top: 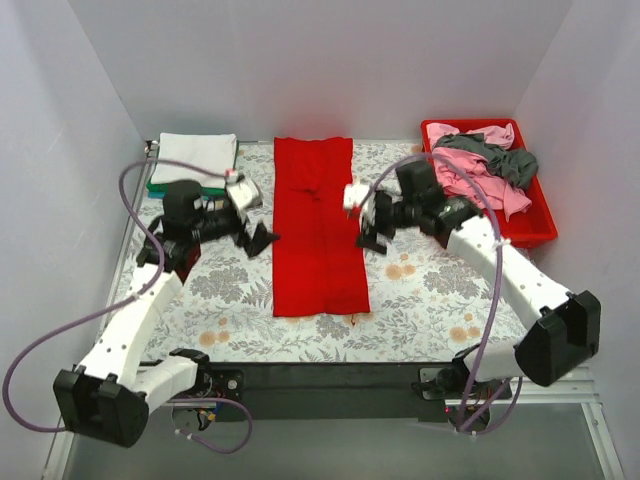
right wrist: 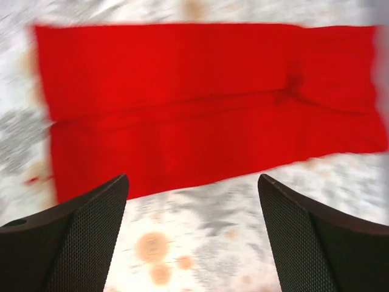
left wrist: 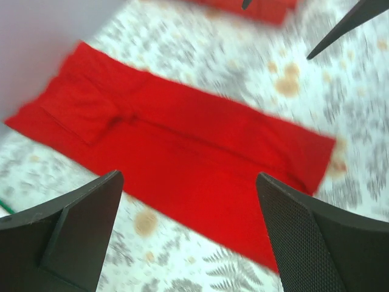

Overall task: Fold and stack the t-shirts
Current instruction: Fold the tshirt

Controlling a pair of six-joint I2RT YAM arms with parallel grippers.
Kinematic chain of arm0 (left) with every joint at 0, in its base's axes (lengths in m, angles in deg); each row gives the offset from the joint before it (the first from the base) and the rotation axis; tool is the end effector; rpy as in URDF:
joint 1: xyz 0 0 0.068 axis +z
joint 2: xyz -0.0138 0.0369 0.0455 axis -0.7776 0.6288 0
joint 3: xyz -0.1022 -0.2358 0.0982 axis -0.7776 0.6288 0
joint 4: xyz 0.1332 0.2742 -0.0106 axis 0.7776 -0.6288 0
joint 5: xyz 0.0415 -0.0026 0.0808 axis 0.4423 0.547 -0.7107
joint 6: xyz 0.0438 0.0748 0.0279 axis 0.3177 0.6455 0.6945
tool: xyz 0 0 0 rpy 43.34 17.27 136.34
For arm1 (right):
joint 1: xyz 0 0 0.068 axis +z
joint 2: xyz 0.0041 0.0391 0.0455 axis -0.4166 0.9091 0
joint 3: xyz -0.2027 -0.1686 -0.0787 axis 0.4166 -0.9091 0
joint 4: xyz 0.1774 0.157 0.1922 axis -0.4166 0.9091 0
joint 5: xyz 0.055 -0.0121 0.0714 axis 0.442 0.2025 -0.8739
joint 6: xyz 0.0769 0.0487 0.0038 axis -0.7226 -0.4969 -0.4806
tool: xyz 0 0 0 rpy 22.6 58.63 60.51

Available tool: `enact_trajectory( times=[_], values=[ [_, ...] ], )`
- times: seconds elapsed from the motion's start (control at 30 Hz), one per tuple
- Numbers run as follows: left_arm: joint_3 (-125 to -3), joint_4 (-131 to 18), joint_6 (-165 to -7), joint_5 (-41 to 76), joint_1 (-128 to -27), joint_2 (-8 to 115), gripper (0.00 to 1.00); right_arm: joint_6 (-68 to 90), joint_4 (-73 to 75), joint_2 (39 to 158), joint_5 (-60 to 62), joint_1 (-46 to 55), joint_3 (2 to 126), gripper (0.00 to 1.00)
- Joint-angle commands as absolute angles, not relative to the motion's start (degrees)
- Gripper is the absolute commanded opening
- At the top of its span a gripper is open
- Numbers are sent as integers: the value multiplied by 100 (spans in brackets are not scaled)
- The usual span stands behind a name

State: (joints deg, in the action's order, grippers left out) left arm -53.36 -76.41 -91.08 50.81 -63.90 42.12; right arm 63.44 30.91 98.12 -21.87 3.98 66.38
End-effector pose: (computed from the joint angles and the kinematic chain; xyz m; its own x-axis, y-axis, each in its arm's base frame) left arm 0.3018 -0.1245 0.3528 -0.5467 -0.0928 -0.8322 0.6448 0.5874 -0.4891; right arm 0.3246 0.2240 0.3410 0.2183 -0.5802 -0.7847 -0.8959 0.1996 -0.3969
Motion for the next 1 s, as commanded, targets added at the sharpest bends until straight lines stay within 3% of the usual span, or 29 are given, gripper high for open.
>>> enact_trajectory(
  times=[0.0, 0.17, 0.2, 0.4, 0.5, 0.77, 0.93, 0.97],
  values=[
    [-4079, -8844, -7494, 5265, -6527, 3533, 90, 7493, 3620, 9138, -2017, 1217, 5223, 91],
    [-2968, -9302, -7079, 5080, -7081, 3039, 83, 7432, 3234, 8934, -1823, 1888, 3935, 77],
    [-2827, -9241, -7114, 4915, -7204, 3030, 81, 7354, 3138, 8979, -1814, 2019, 3803, 71],
    [-1904, -8266, -7325, 4606, -7767, 3083, 75, 7256, 2048, 9444, -1585, 2249, 3090, 57],
    [-1744, -7967, -7308, 4228, -8039, 3372, 69, 7221, 1766, 9699, -1515, 2249, 3037, 52],
    [-1657, -7597, -7202, 4043, -8154, 3811, 67, 7274, 1599, 9963, -1260, 2249, 2756, 50],
    [-1507, -7351, -7088, 3867, -8233, 4058, 62, 7204, 1520, 10165, -1128, 2249, 2642, 43],
    [-1490, -7307, -7053, 3841, -8250, 4093, 60, 7178, 1493, 10192, -1119, 2249, 2624, 38]
  ],
)
